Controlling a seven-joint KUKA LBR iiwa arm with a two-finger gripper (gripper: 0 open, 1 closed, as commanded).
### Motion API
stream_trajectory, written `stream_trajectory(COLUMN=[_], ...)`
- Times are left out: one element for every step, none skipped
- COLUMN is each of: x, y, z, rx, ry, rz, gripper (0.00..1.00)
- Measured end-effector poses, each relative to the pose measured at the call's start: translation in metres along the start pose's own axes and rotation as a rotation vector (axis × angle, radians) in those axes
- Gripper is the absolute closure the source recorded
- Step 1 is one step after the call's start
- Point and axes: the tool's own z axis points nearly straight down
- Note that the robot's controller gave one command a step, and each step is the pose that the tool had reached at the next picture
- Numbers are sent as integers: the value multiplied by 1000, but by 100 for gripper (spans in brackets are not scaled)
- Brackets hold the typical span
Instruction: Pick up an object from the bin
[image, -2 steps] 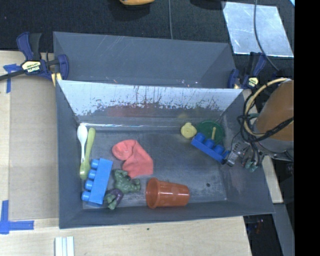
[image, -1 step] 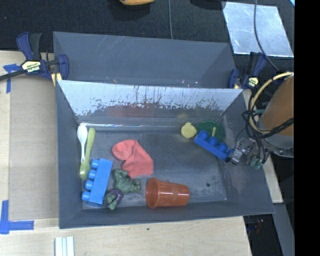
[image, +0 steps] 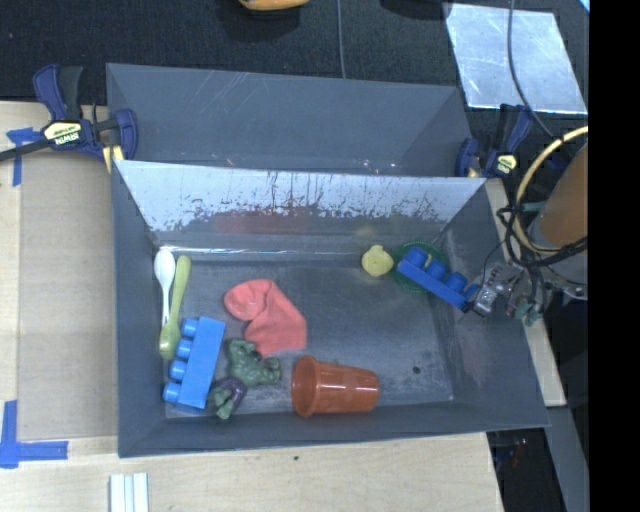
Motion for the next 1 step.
stream_trajectory(x=[0], y=[0], z=[-25], rx=[0], ry=[0], rz=[-1], gripper=[100])
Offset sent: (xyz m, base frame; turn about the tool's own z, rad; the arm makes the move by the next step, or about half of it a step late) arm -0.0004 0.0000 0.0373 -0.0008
